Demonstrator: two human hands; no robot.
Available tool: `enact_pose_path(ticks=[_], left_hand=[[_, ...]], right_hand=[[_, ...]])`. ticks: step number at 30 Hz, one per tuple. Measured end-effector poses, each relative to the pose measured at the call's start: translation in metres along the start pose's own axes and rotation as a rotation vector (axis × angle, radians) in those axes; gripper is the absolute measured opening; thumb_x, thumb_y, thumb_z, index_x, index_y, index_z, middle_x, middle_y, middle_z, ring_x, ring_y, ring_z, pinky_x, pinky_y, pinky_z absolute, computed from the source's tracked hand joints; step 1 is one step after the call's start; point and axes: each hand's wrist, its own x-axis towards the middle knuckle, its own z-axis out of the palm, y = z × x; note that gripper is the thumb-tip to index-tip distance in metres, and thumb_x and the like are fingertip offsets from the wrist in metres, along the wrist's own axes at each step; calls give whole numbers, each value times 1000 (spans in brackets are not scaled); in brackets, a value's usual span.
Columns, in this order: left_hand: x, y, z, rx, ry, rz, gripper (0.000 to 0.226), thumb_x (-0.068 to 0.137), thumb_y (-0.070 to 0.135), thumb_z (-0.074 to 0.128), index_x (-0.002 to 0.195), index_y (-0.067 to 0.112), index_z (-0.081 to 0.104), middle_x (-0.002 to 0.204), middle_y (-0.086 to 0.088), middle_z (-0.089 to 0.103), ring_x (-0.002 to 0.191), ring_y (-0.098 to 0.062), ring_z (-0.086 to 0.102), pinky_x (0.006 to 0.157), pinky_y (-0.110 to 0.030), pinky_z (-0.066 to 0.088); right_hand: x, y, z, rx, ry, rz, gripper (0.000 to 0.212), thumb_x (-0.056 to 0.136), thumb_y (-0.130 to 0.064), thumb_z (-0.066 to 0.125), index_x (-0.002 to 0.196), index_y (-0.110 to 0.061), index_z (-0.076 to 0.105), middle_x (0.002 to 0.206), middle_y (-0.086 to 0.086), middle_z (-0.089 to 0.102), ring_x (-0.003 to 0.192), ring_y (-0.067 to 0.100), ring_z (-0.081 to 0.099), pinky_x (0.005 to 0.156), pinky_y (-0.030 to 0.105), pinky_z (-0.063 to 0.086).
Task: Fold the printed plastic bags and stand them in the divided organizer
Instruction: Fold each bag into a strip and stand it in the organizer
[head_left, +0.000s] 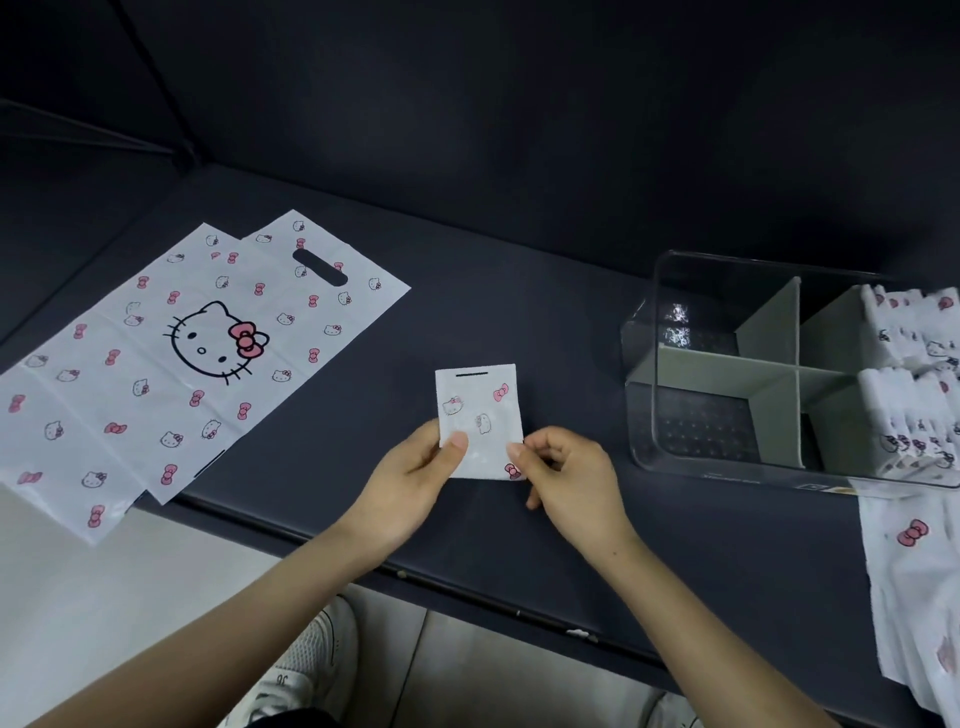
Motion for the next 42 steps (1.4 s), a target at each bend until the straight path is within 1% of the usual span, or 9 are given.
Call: enact_pose_path(ticks=[4,8,12,16,20,28,36,38,42], left_hand=[[-2,-8,6,170,234,91,20,94,17,58,109,29,52,71,-4,68,74,-15,60,65,-9,39],[-1,-22,-2,476,345,195,42,86,13,69,124,15,51,68,11,61,82,-4,55,79,-6,32],[5,-31,-4,740,339,368,38,79,26,62,115,15,60,68,13,55,63,-7,52,82,-30,40],[16,-30,-10,970,316,558,47,74,26,50,116,11,63,109,-8,60,100,-26,52,102,-38,29],[24,-22,-13,1090,146,683,47,89,22,41,131,7,55,143,-16,46,135,-32,37,118,-45,16],[25,-32,-6,1305,21,575,59,105,34,9,140,3,46,146,-15,43,137,-30,38,114,-42,19],[6,-42,-6,1326,73,457,63,103,40,8,142,1,39,146,-16,42,135,-30,41,111,-43,21],[5,-45,-6,1331,68,457,62,102,41,10,144,3,35,149,-14,38,138,-28,37,111,-45,20],[6,-47,-6,1356,60,444,63,101,44,13,146,5,33,152,-12,35,141,-27,33,111,-51,20]], right_hand=[[0,1,3,-121,29,19,17,89,-24,64,73,-20,65,66,-8,69,48,4,59,62,23,49],[1,0,5,-161,38,36,16,88,-24,63,73,-18,67,66,-3,70,57,11,64,69,29,52],[2,-3,4,-202,30,44,17,86,-23,63,70,-17,66,64,-4,70,58,12,64,69,27,52],[4,-5,3,-223,8,50,19,85,-23,63,66,-21,64,65,-5,69,59,10,65,69,27,52],[4,-5,4,-229,0,32,17,86,-25,65,70,-20,68,66,-8,70,61,10,65,70,30,53],[2,-4,2,-203,-20,18,16,87,-26,66,75,-17,71,67,-10,69,58,8,63,71,30,53],[4,-4,4,-235,-1,43,11,85,-28,68,77,-21,69,71,-9,70,66,8,66,75,29,52],[1,-4,8,-278,44,42,9,84,-28,68,87,-19,68,77,-11,68,73,8,63,75,27,49],[-8,-3,14,-425,178,-17,35,81,-27,71,112,-13,61,106,-2,58,88,17,60,71,20,35]])
